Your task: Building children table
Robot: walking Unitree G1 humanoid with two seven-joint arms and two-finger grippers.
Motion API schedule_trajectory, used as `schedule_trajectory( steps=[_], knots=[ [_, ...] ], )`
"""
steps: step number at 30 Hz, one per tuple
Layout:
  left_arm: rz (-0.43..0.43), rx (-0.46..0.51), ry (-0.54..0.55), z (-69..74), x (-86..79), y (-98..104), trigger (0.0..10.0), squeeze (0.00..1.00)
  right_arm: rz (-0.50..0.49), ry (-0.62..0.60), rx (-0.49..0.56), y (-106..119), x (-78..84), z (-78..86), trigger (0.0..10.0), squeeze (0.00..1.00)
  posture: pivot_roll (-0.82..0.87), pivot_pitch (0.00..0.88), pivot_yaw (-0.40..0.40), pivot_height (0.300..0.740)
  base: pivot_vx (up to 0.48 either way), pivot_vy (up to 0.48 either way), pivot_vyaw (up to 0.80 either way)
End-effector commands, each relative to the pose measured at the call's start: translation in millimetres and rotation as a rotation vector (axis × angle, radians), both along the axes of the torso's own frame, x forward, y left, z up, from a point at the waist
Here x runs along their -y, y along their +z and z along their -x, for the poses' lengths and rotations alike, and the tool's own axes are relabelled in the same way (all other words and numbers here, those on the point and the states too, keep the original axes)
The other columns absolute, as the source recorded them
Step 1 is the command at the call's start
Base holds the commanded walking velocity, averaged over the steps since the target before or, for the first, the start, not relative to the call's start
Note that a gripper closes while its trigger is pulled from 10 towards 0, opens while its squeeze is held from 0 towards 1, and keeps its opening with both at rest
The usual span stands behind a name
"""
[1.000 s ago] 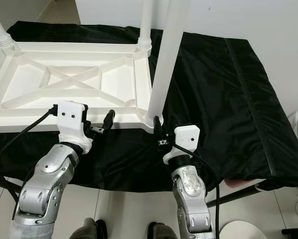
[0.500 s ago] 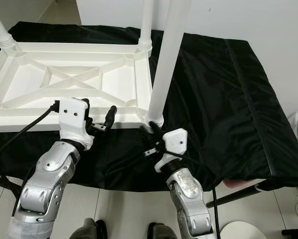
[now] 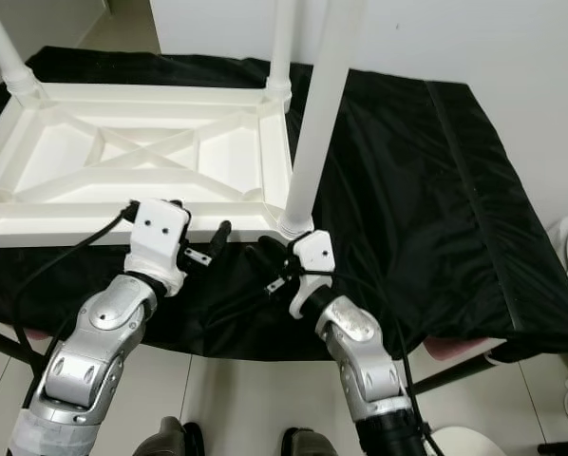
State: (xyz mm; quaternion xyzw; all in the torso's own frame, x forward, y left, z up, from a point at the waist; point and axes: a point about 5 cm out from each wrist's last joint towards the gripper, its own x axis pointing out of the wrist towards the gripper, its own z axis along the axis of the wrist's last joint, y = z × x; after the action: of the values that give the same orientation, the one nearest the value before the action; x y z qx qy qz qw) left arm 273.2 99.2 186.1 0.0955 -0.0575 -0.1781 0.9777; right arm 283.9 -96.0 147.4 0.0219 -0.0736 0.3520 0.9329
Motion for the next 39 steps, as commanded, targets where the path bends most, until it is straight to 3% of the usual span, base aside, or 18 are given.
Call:
schedule_trajectory(
  steps=[1,8,10,20,29,31,32,34,37,39],
  knots=[
    [-0.037,-0.027,-0.048,0.7,4.1,-5,10.0,0.00,-0.010,-0.007,-0.010,-2,5.2,-8.5,10.0,0.00,-0.07,0.113,-0.018,0.740,0.000,0.000,0.00],
    [-0.078,-0.025,-0.058,2.1,4.6,-9,10.0,0.00,-0.021,-0.054,0.009,6,13.9,-24.5,10.0,0.00,-0.06,0.119,-0.021,0.740,0.000,0.000,0.00],
    [-0.102,-0.021,-0.062,2.1,4.8,-10,10.0,0.00,-0.044,-0.117,0.019,12,23.4,-35.1,10.0,0.00,-0.06,0.125,-0.021,0.740,0.000,0.000,0.00],
    [-0.123,0.000,-0.077,-3.3,7.8,-7,10.0,0.00,-0.101,-0.244,0.031,16,43.6,-47.3,10.0,0.00,-0.08,0.134,-0.012,0.740,0.000,0.000,0.00],
    [-0.160,0.018,-0.083,-9.4,5.9,-6,10.0,0.00,-0.140,-0.463,0.053,18,76.4,-56.8,10.0,0.00,-0.08,0.136,0.000,0.740,0.000,0.000,0.00],
    [-0.177,0.027,-0.077,-13.3,4.5,-5,10.0,0.00,-0.133,-0.601,0.065,20,96.4,-61.0,10.0,0.00,-0.09,0.134,0.002,0.740,0.000,0.000,0.00],
    [-0.177,0.027,-0.077,-13.3,4.5,-5,10.0,0.00,-0.133,-0.601,0.065,20,96.4,-61.0,10.0,0.00,-0.09,0.134,0.002,0.740,0.000,0.000,0.00],
    [-0.186,0.030,-0.070,-15.8,3.6,-4,10.0,0.00,-0.123,-0.718,0.067,22,111.6,-63.7,10.0,0.00,-0.09,0.135,0.006,0.740,0.000,0.000,0.00],
    [-0.186,0.031,-0.068,-16.9,3.2,-4,10.0,0.00,-0.125,-0.747,0.066,23,114.7,-64.7,10.0,0.00,-0.09,0.134,0.006,0.740,0.000,0.000,0.00],
    [-0.187,0.036,-0.062,-19.0,2.5,-4,10.0,0.00,-0.122,-0.707,0.090,27,106.6,-64.8,10.0,0.00,-0.09,0.135,0.004,0.740,0.000,0.000,0.00]
  ],
)
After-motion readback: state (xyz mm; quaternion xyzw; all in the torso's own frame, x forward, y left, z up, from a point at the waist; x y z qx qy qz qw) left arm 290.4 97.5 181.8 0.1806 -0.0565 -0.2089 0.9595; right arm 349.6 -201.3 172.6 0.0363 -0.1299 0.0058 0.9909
